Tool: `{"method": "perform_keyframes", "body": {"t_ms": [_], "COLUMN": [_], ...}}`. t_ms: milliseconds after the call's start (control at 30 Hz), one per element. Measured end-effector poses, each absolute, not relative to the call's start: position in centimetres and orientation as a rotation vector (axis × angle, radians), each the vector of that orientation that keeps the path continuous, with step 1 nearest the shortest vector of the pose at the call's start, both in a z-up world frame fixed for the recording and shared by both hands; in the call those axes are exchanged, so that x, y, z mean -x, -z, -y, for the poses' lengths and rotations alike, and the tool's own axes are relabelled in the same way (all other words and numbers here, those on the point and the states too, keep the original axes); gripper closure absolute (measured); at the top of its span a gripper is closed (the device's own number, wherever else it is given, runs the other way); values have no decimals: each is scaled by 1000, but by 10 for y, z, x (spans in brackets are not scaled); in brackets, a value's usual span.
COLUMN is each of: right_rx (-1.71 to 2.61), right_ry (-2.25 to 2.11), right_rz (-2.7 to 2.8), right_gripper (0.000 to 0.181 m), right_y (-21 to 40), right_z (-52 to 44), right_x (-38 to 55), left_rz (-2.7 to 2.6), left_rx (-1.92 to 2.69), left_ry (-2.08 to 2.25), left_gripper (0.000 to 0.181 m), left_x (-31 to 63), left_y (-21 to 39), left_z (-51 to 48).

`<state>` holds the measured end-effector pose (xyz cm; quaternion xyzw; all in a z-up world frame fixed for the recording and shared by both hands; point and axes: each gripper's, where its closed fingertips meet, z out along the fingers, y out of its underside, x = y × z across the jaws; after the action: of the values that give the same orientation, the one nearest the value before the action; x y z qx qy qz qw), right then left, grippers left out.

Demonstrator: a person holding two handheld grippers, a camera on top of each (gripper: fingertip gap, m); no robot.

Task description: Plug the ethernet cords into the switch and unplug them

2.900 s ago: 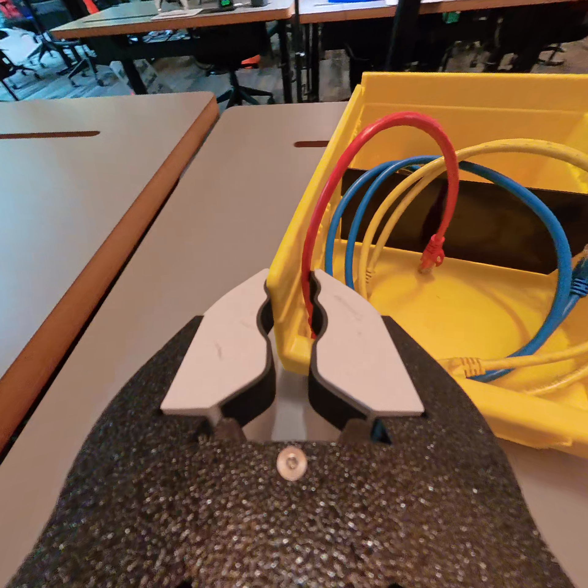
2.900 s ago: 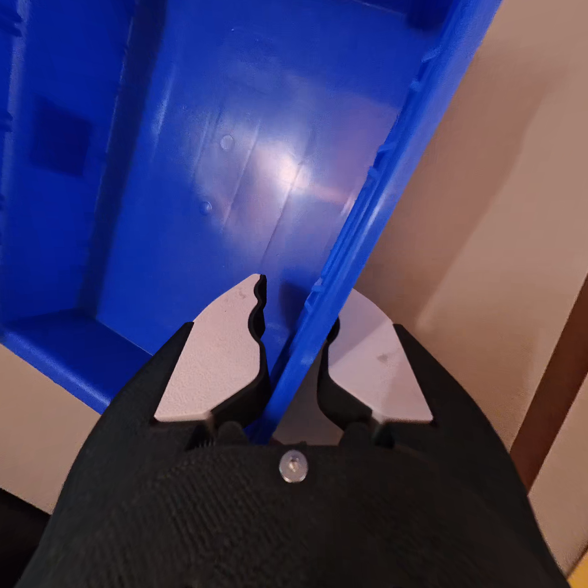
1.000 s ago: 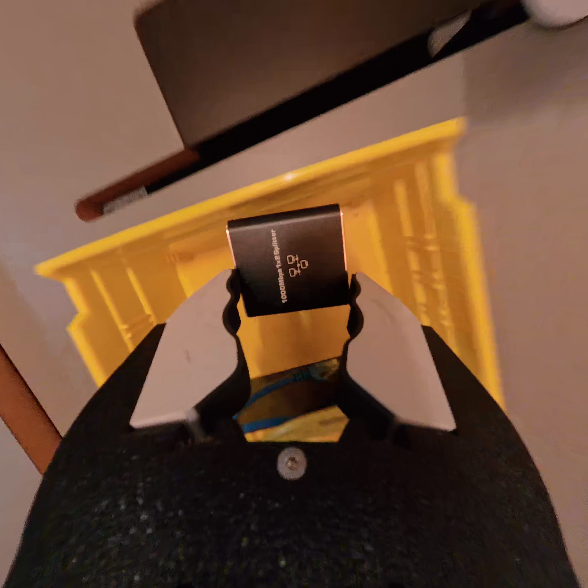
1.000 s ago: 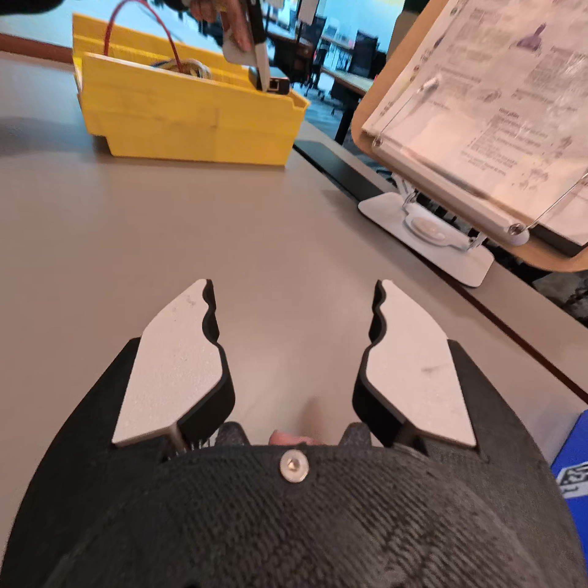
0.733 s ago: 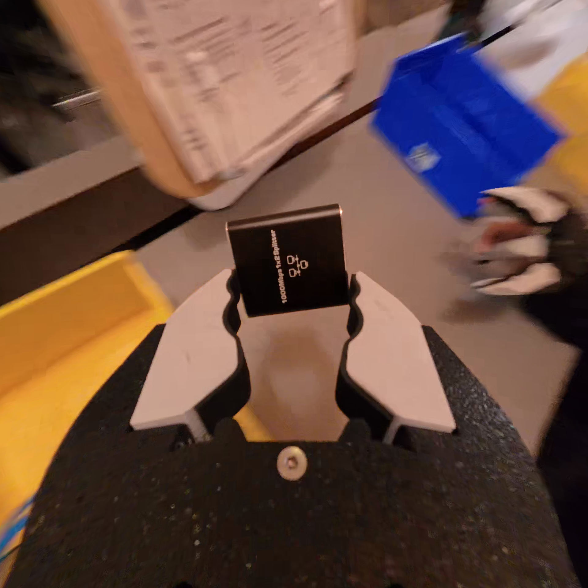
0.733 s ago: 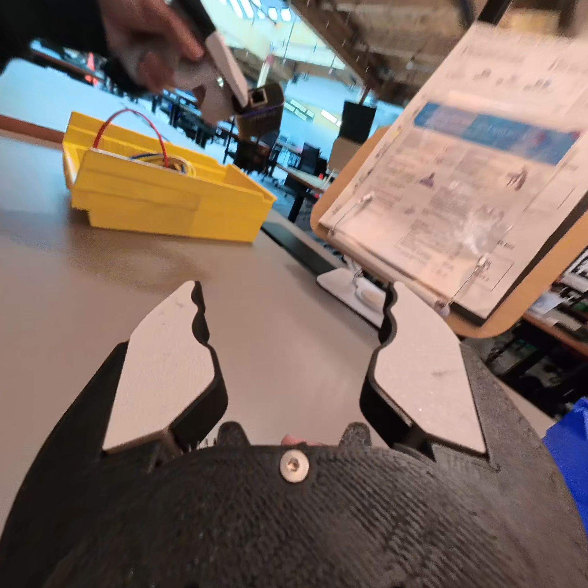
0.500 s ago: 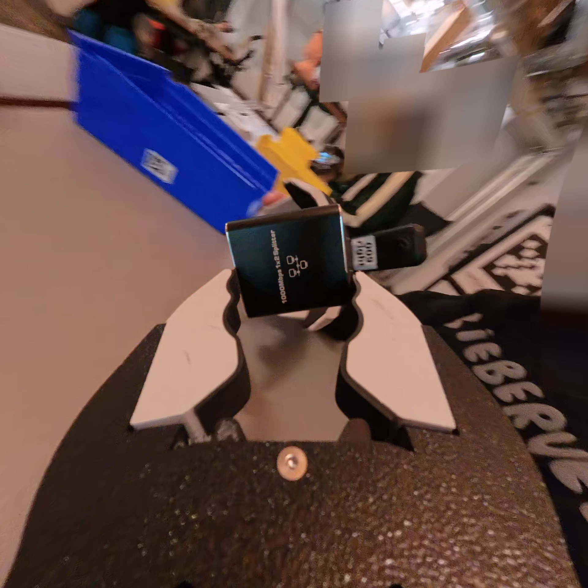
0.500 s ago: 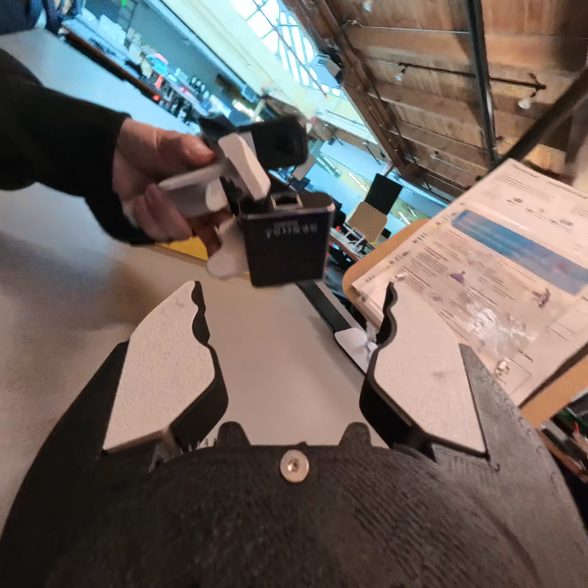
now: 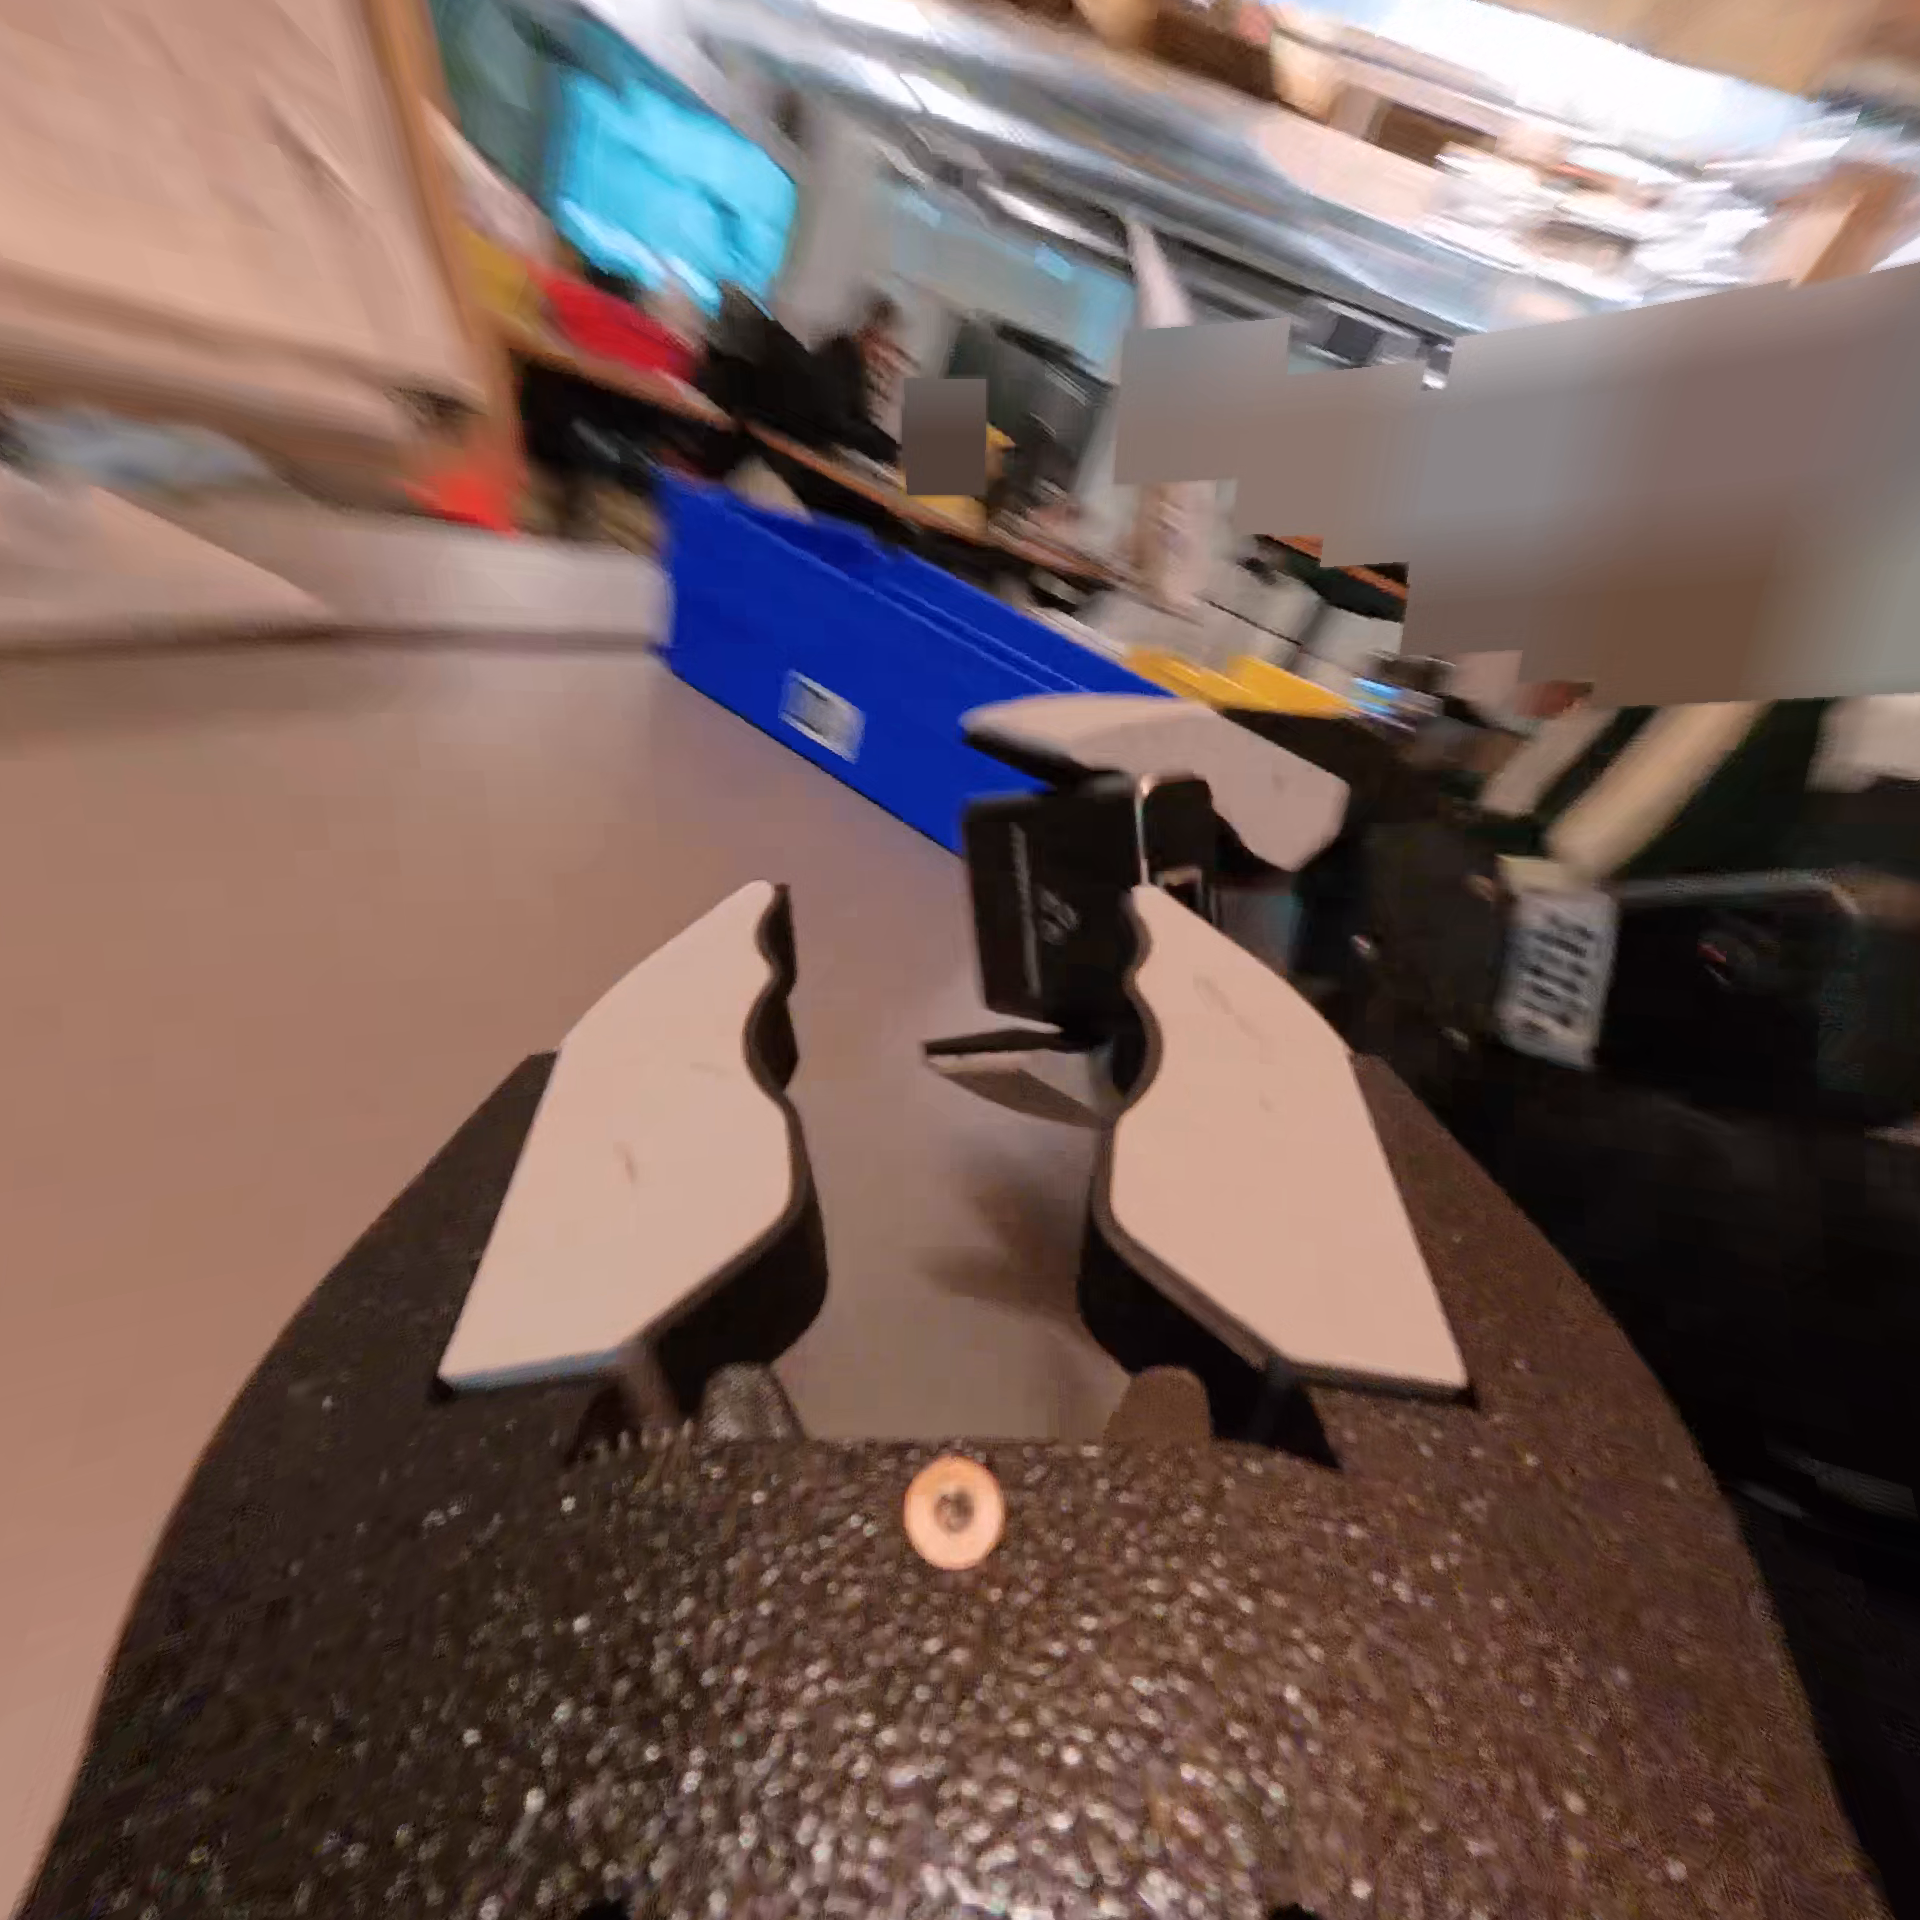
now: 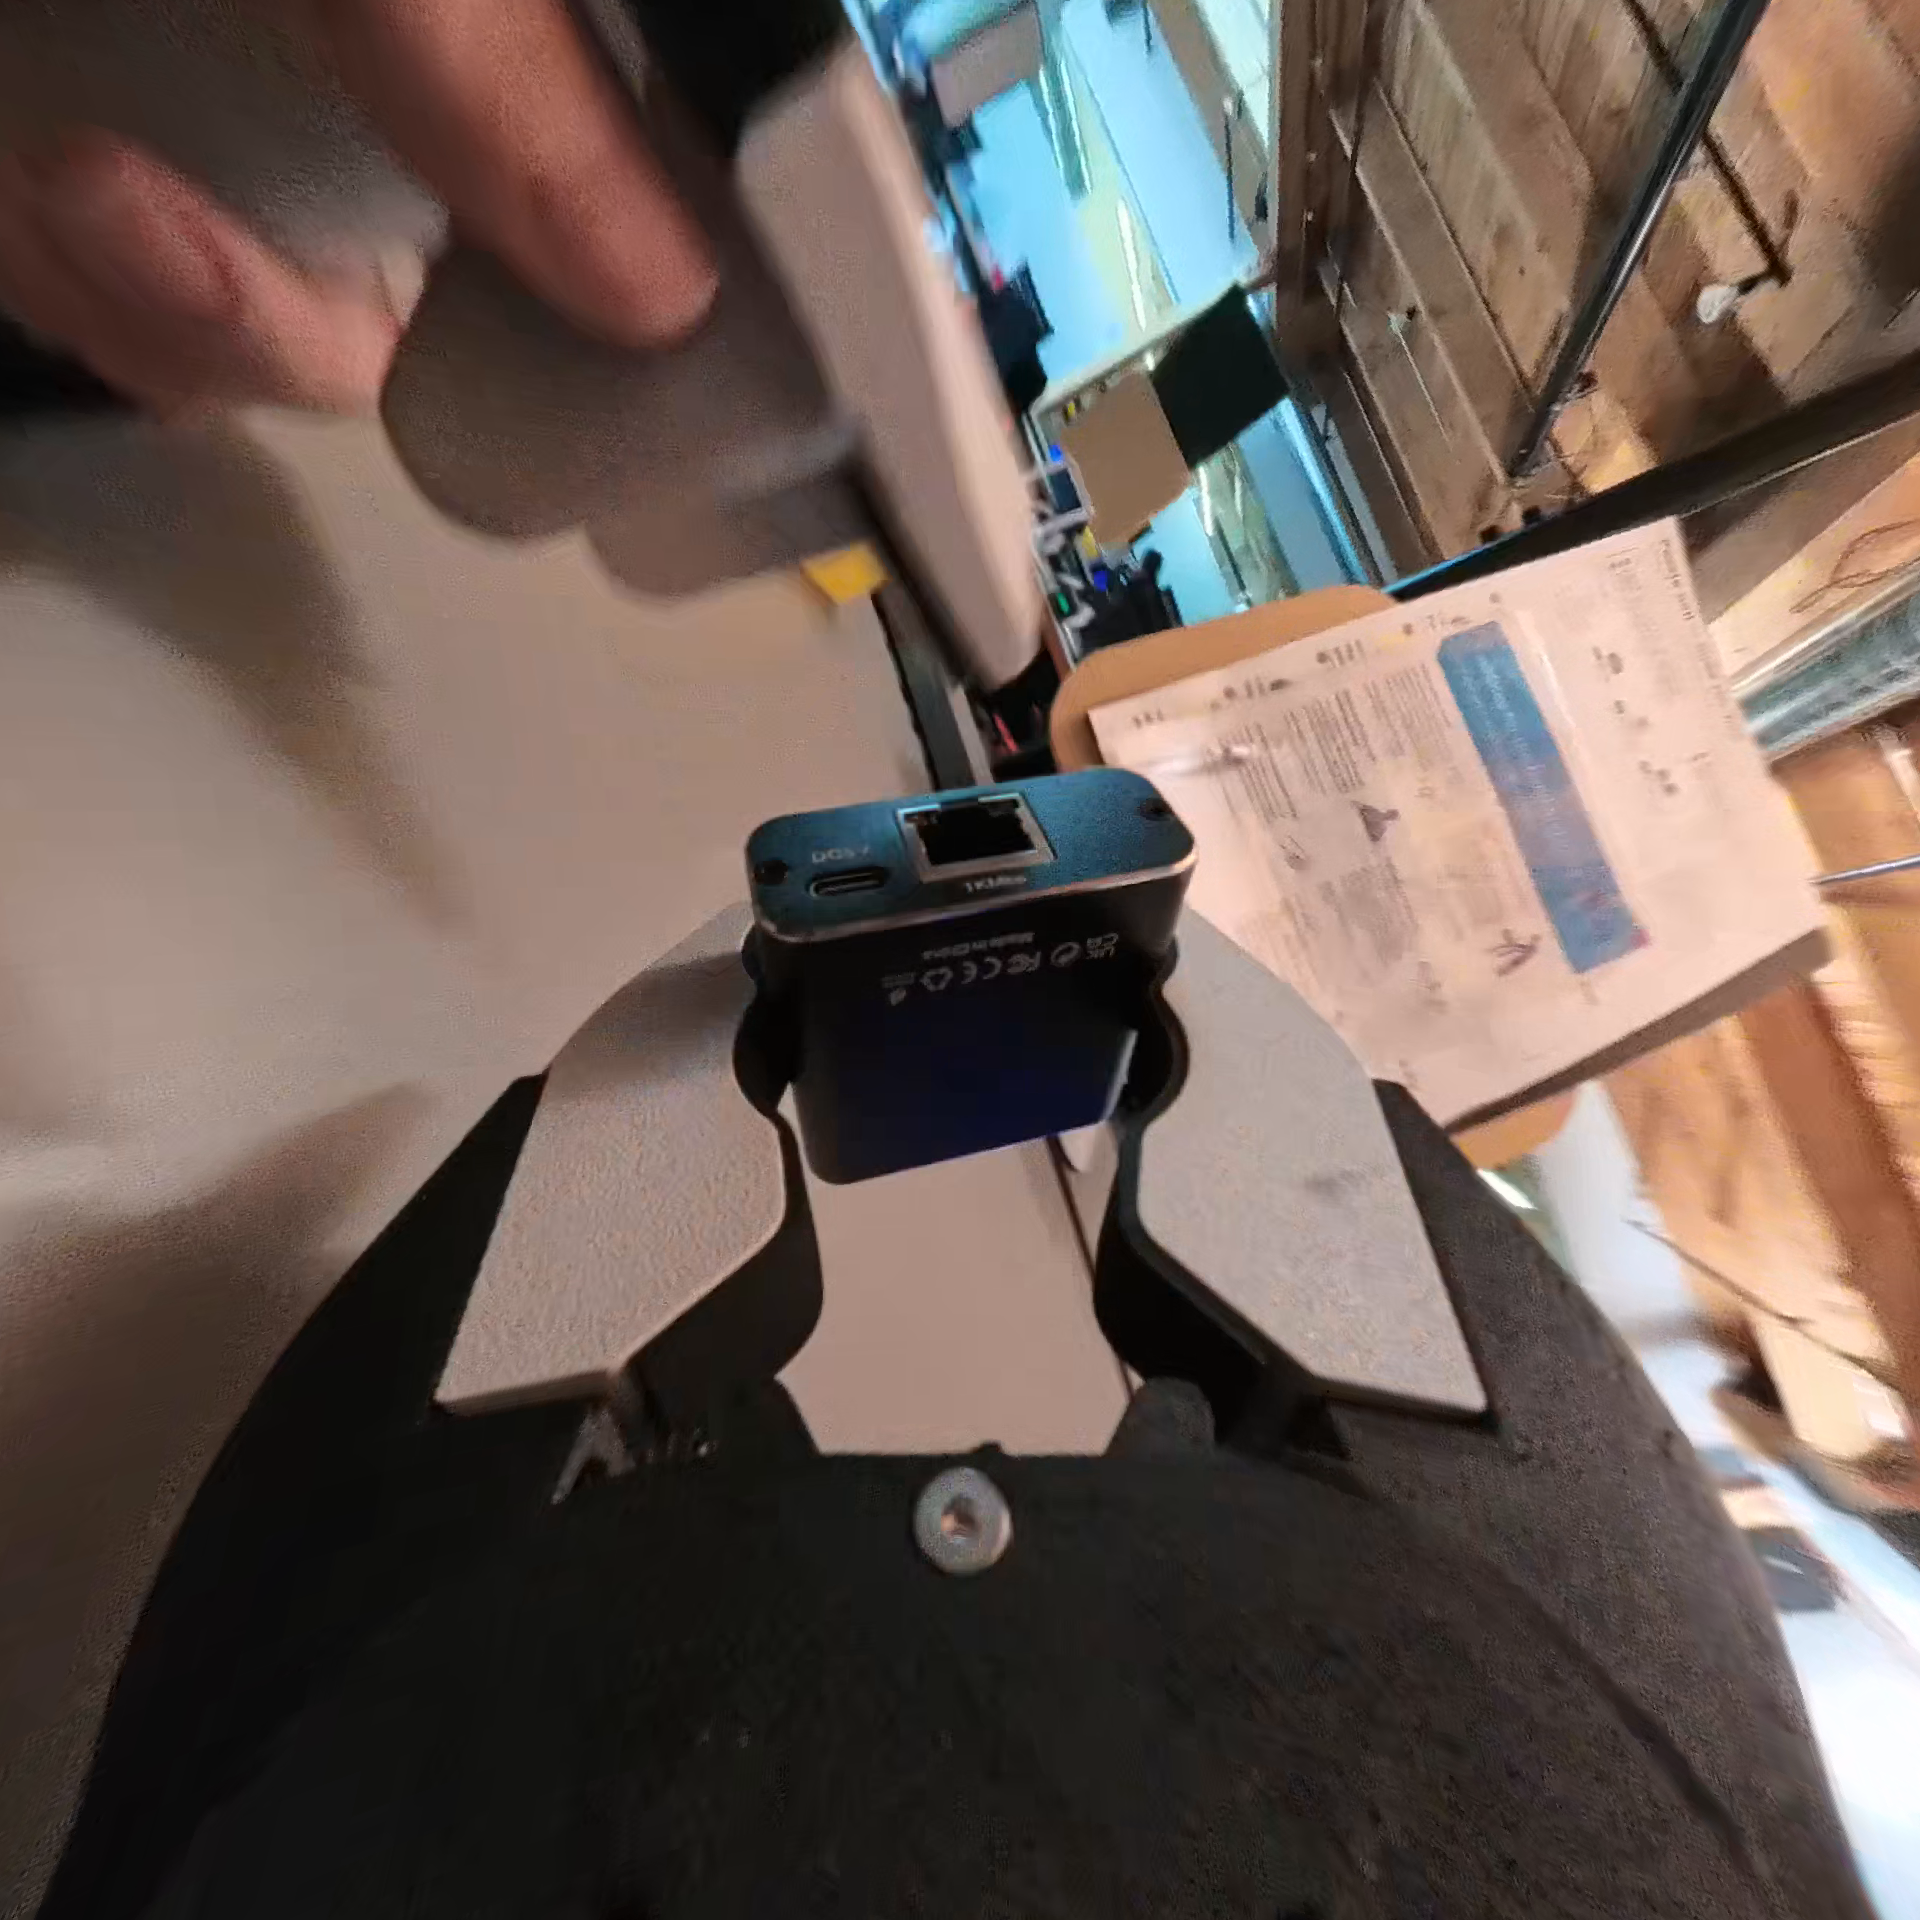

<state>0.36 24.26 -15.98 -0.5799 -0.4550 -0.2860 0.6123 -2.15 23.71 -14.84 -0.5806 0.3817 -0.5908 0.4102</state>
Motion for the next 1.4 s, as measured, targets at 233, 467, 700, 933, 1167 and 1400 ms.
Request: {"method": "perform_keyframes", "body": {"t_ms": [233, 467, 700, 933, 1167, 1400], "right_rx": [1283, 1210, 1163, 1131, 1238, 1110], "right_ry": [1016, 1033, 1121, 672, -105, -452], "right_rz": [1118, 1159, 1212, 1154, 1027, 957], "right_gripper": [117, 117, 117, 93, 59, 78], "right_y": [159, 159, 160, 161, 151, 123], "right_z": [-252, -246, -243, -234, -197, -168], "right_x": [-14, -1, 8, 21, 15, 36], "left_rz": [-1091, -1111, -1199, -1251, -1265, -1198], "left_rx": [1425, 1342, 1329, 1418, 1454, 1669], "left_ry": [1329, 1335, 1170, 1158, 1970, 2223], "left_gripper": [110, 155, 146, 157, 157, 157], "left_x": [6, 11, 9, 12, 34, 23], "left_y": [158, 152, 160, 170, 135, 122], "left_z": [-213, -204, -201, -204, -166, -135]}}
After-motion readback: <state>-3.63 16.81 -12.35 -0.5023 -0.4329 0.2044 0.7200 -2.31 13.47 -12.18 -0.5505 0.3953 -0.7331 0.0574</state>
